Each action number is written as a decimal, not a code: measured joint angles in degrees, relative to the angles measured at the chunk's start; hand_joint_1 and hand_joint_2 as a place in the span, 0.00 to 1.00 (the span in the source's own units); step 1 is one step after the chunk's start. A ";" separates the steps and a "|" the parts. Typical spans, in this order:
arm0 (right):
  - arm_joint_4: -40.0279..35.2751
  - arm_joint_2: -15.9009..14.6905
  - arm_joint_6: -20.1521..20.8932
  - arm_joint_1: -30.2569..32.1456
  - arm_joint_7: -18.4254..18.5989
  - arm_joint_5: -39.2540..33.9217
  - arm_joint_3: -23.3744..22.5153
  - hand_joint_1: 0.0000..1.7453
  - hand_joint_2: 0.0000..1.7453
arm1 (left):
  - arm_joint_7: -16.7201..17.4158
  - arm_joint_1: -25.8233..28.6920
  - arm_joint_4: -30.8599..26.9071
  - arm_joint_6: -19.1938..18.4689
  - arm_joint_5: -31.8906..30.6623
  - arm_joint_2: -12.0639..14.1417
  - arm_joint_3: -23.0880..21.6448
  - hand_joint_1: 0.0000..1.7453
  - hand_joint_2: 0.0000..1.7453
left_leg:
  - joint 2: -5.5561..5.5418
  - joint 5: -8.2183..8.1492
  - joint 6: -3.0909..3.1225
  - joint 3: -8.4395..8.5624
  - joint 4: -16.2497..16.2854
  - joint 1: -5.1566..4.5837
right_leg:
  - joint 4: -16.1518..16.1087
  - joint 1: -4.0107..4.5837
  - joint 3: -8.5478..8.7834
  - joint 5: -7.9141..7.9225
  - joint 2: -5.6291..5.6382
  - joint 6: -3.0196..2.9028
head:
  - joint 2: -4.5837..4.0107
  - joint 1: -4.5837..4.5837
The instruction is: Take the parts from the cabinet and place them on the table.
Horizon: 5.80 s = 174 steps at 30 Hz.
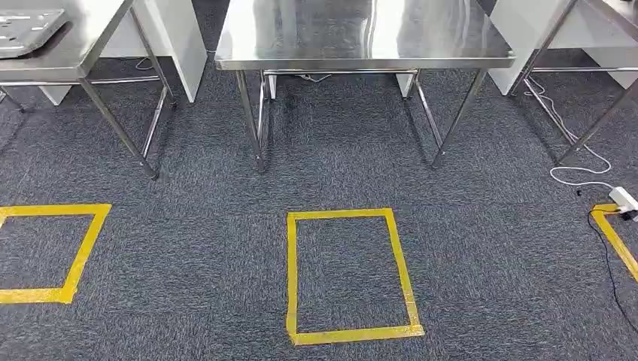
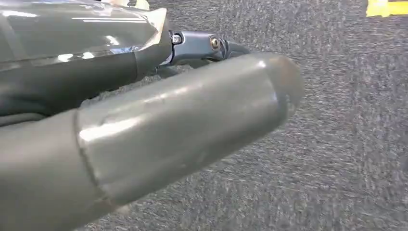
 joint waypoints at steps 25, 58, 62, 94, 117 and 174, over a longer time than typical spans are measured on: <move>0.00 -0.02 0.57 0.26 -0.28 -2.91 -0.81 0.00 1.00 | -0.98 -0.05 -0.02 -0.17 -2.01 -0.09 -0.44 0.00 0.00 | -0.51 -0.18 -3.07 -0.38 2.03 0.60 | -6.97 -0.15 7.46 2.58 -0.20 -0.83 | 0.00 -0.33; -0.66 -1.77 1.84 -0.06 2.45 -4.22 -3.56 0.00 0.00 | 0.33 -2.98 -0.22 -1.46 -6.67 -2.14 -5.46 0.00 0.00 | 5.28 2.18 -2.88 -3.11 1.68 0.66 | -5.72 -1.23 5.24 2.79 -1.09 0.45 | 0.00 -0.33; -0.68 -1.40 1.16 0.24 0.24 -2.86 -3.36 0.00 0.00 | -1.66 -1.34 -0.22 -1.92 -4.41 -1.16 -4.79 0.00 0.00 | 0.13 -6.15 -3.96 -7.35 12.34 1.14 | -5.71 -1.01 4.79 3.80 0.98 -1.23 | 0.00 -0.46; -0.66 -0.98 2.14 0.04 0.90 -1.66 -2.58 0.00 0.00 | -0.87 0.11 -0.17 -0.46 -4.48 -1.18 -3.69 0.00 0.00 | -0.27 -8.71 -3.43 -8.31 17.24 0.40 | -6.69 -0.64 5.30 4.04 1.12 -2.06 | 0.00 -0.26; -0.66 -0.92 2.34 -0.02 0.90 -1.95 -2.56 0.00 0.00 | -0.42 0.07 -0.15 -0.48 -5.14 -1.22 -3.69 0.00 0.00 | 6.68 0.19 -1.58 -1.28 1.74 -0.71 | -6.27 0.31 6.11 2.82 -4.98 0.50 | 0.00 0.30; -0.63 0.09 3.04 0.80 1.42 -2.75 -2.77 0.00 0.00 | 0.76 -0.70 -0.04 -0.42 -7.15 -0.96 -3.91 0.00 0.00 | 3.36 0.23 -0.83 -2.31 2.27 0.32 | 7.30 -0.32 -3.69 0.84 0.47 1.06 | 0.00 0.59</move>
